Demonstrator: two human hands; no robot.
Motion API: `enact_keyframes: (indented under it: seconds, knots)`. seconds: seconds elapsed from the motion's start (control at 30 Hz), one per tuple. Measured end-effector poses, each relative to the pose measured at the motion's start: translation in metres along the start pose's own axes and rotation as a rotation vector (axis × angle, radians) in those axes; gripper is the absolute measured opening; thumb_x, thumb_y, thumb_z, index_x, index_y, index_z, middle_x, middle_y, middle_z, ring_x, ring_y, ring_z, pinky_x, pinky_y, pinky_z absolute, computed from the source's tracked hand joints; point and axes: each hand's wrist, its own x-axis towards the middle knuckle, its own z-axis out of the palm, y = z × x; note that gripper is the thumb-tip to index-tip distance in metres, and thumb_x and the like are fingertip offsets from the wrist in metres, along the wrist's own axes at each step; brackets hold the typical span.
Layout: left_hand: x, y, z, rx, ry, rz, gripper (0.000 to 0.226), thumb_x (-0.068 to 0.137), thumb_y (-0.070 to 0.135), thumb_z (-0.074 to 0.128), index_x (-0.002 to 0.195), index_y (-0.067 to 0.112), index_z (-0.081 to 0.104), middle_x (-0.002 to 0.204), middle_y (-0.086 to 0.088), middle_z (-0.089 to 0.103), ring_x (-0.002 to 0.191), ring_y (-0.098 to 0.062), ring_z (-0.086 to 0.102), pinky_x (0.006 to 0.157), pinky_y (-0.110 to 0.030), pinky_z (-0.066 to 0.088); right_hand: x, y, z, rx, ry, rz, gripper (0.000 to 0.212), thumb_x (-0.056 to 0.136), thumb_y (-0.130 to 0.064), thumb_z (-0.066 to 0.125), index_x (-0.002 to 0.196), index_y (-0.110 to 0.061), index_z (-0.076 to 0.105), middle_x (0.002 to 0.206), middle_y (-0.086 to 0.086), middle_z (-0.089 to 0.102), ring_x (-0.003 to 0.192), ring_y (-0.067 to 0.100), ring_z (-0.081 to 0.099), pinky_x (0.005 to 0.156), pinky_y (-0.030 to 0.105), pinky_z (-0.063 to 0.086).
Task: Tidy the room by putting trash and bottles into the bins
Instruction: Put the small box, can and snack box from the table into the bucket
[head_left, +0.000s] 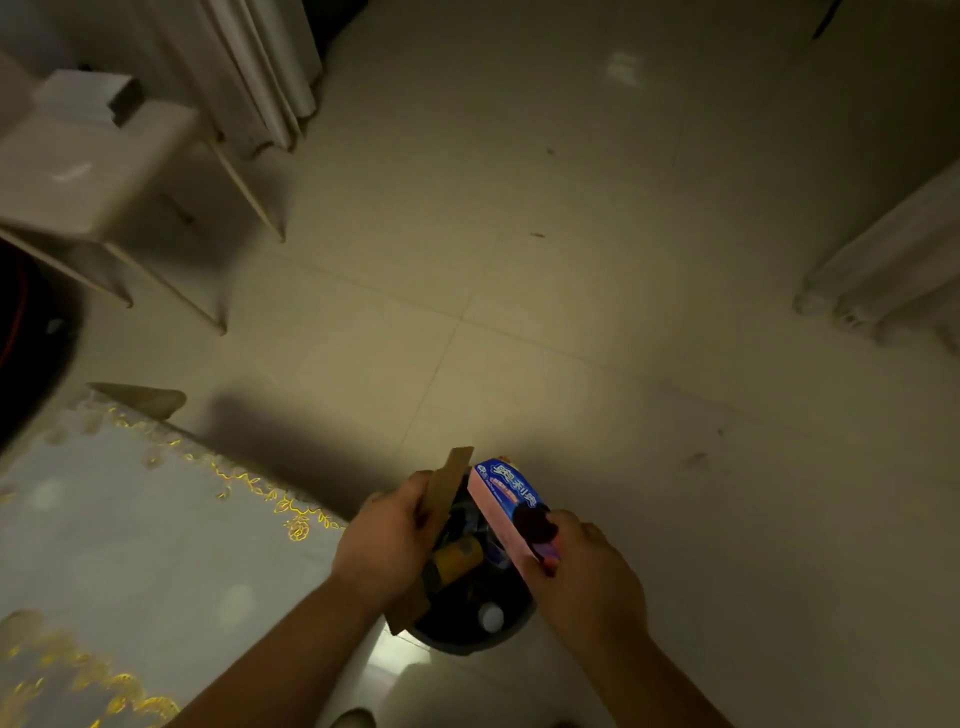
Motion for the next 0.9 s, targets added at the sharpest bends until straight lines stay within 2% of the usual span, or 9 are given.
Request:
enact_keyframes:
  seconds: [0.07,0.13,0.2,0.27,0.37,0.47,0.67,0.77,0.9]
  knots:
    - [0.015,-0.016,0.024,-0.018,-0.009,0.012,0.051,0.072,0.072,0.051,0.119,0.053,0.048,0.085,0.028,0.069,0.075,0.004,0.065,0.058,-0.015,0.047,0.017,0.013,0.027,-0.02,-0.004,0.014,0.054,0.085,-0.061,0.059,0.131,-0.039,0.043,0.106,-0.008,0.056,0.091,0.014,0.059,0.069,0.03,0.053]
    - [0.027,-0.031,0.048,-0.015,-0.025,0.001,0.049,0.072,0.066,0.053,0.119,0.053,0.048,0.078,0.04,0.062,0.071,0.017,0.058,0.055,-0.004,0.039,0.033,0.024,0.053,-0.044,-0.019,0.032,0.053,0.085,-0.062,0.058,0.13,-0.039,0.042,0.106,-0.006,0.056,0.093,0.016,0.059,0.071,0.033,0.054]
    - [0.037,-0.051,0.071,0.04,-0.045,-0.034,0.04,0.084,0.043,0.059,0.122,0.051,0.047,0.072,0.025,0.065,0.072,0.007,0.063,0.057,-0.009,0.041,0.046,0.032,0.078,-0.075,-0.037,0.047,0.053,0.086,-0.062,0.056,0.13,-0.038,0.041,0.11,-0.005,0.056,0.095,0.018,0.059,0.073,0.035,0.055]
    - [0.044,-0.07,0.091,0.067,-0.099,-0.072,0.044,0.09,0.027,0.058,0.126,0.05,0.045,0.083,0.013,0.07,0.076,-0.01,0.068,0.067,-0.028,0.053,0.055,0.037,0.1,-0.089,-0.059,0.052,0.053,0.085,-0.061,0.056,0.131,-0.038,0.041,0.114,-0.005,0.057,0.099,0.02,0.059,0.077,0.036,0.054]
    - [0.044,-0.09,0.106,0.102,-0.129,-0.088,0.045,0.088,0.028,0.059,0.127,0.048,0.046,0.089,0.009,0.072,0.078,-0.016,0.069,0.068,-0.036,0.055,0.062,0.043,0.125,-0.073,-0.084,0.041,0.053,0.085,-0.063,0.054,0.131,-0.039,0.042,0.12,-0.005,0.06,0.103,0.023,0.059,0.078,0.036,0.052]
    - [0.034,-0.098,0.106,0.133,-0.16,-0.087,0.044,0.087,0.031,0.059,0.125,0.049,0.044,0.093,0.013,0.07,0.079,-0.011,0.068,0.068,-0.033,0.056,0.055,0.045,0.13,-0.054,-0.078,0.025,0.057,0.087,-0.072,0.043,0.135,-0.04,0.039,0.121,-0.005,0.06,0.103,0.022,0.058,0.079,0.039,0.054]
    - [0.002,-0.067,0.053,0.185,-0.2,-0.07,0.049,0.083,0.037,0.062,0.131,0.043,0.052,0.111,0.012,0.07,0.101,-0.014,0.067,0.082,-0.03,0.053,0.02,0.02,0.078,-0.071,-0.128,0.021,0.064,0.084,-0.064,0.058,0.14,-0.041,0.035,0.131,-0.009,0.055,0.115,0.019,0.049,0.087,0.034,0.051]
    - [-0.016,-0.022,-0.001,0.309,-0.188,0.01,0.054,0.079,0.048,0.057,0.133,0.042,0.051,0.12,0.012,0.063,0.109,-0.017,0.061,0.084,-0.03,0.051,0.0,-0.011,0.025,-0.107,-0.082,-0.024,0.057,0.087,-0.057,0.057,0.138,-0.039,0.038,0.13,-0.008,0.055,0.116,0.02,0.048,0.088,0.036,0.051]
    - [-0.045,0.044,-0.09,0.437,-0.114,0.072,0.055,0.079,0.049,0.051,0.134,0.043,0.048,0.124,0.012,0.06,0.112,-0.021,0.058,0.095,-0.033,0.044,-0.033,-0.062,-0.056,-0.129,-0.007,-0.098,0.056,0.087,-0.053,0.057,0.137,-0.037,0.04,0.131,-0.008,0.053,0.12,0.019,0.043,0.092,0.032,0.047]
